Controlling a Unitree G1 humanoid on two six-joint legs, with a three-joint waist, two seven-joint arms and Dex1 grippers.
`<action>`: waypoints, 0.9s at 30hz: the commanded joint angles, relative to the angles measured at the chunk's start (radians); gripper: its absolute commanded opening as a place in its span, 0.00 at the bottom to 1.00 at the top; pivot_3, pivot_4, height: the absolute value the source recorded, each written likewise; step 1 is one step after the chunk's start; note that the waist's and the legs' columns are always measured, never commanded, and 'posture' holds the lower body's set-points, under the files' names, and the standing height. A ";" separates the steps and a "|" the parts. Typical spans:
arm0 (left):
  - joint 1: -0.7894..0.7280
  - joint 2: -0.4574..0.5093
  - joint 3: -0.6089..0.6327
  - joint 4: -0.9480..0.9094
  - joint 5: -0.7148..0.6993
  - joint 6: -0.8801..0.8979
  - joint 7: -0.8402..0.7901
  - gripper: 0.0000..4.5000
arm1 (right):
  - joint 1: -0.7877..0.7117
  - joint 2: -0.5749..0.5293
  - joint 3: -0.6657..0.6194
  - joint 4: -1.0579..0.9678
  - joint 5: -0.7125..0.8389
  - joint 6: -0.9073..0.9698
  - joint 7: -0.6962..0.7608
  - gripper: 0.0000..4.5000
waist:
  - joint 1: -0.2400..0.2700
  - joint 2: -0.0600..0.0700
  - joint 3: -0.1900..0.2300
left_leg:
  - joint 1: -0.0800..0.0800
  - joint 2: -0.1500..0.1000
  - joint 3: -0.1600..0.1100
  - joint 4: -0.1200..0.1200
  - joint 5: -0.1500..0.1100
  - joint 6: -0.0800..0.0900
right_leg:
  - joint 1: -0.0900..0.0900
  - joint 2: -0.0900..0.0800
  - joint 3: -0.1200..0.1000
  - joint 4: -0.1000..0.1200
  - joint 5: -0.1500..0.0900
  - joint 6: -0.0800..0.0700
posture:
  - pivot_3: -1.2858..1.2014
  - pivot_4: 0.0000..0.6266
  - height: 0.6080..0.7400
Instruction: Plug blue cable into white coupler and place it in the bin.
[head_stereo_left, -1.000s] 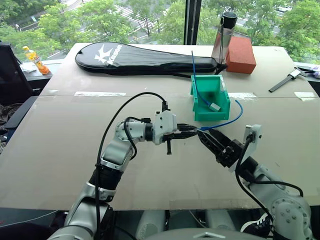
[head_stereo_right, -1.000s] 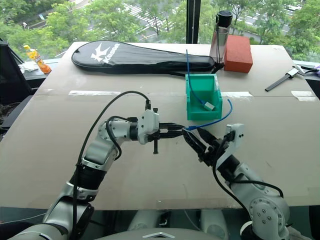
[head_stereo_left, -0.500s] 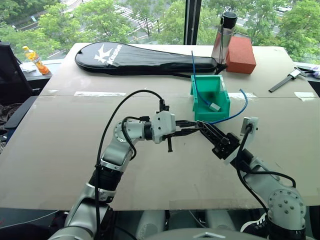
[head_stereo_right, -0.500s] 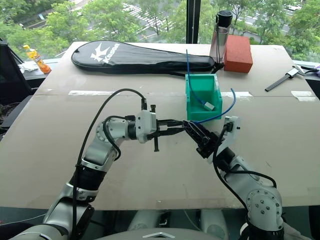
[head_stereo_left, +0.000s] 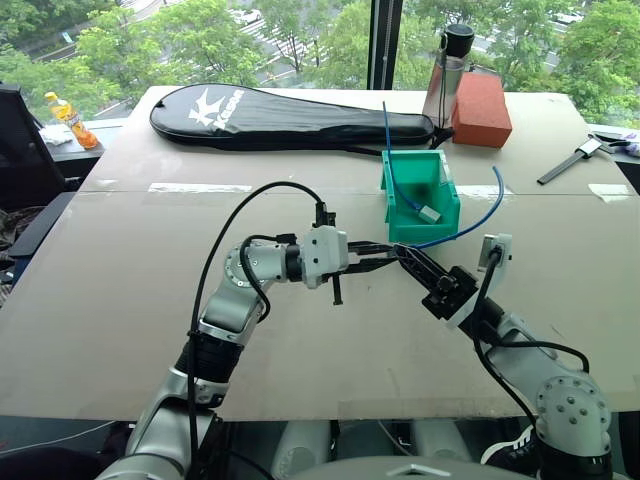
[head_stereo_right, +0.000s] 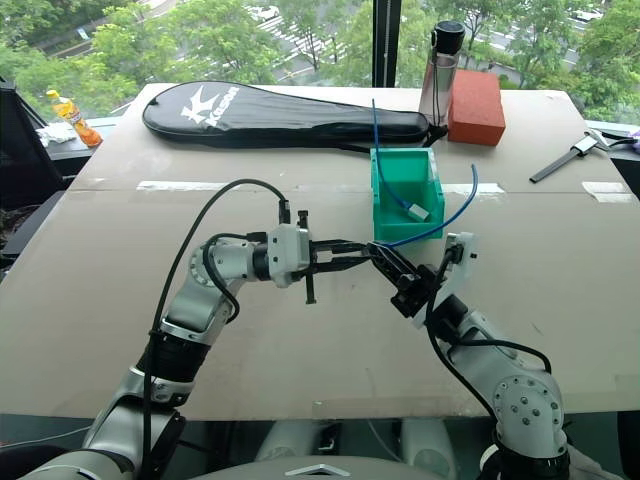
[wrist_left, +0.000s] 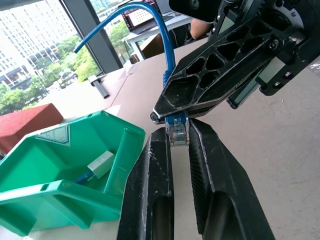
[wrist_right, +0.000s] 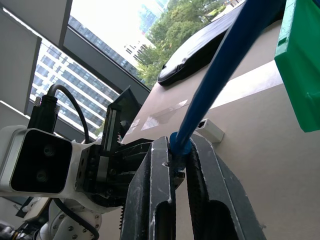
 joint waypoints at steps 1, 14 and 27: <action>-0.001 0.006 0.010 -0.017 -0.010 -0.004 0.006 0.00 | -0.012 -0.008 0.002 -0.020 0.021 -0.024 0.011 0.01 | 0.000 0.000 0.000 | 0.000 0.000 0.000 0.000 0.000 0.000 | 0.000 0.000 0.000 0.000 0.000 0.000 | 0.52 0.24 1.00; 0.151 0.210 0.212 -0.024 -0.184 0.300 -0.006 0.68 | 0.000 -0.059 -0.019 0.005 0.028 -0.051 0.058 0.00 | -0.011 0.001 0.000 | 0.000 0.001 0.000 -0.001 0.000 0.000 | -0.001 0.000 0.000 0.000 -0.001 -0.001 | 0.52 0.24 1.00; -0.106 0.191 0.192 0.451 -0.003 0.189 0.045 0.68 | 0.015 -0.093 0.002 -0.004 -0.034 -0.081 0.095 0.00 | -0.001 0.000 0.000 | 0.000 0.000 0.001 -0.002 0.000 0.000 | -0.001 0.000 0.000 -0.001 0.001 0.003 | 0.52 0.24 1.00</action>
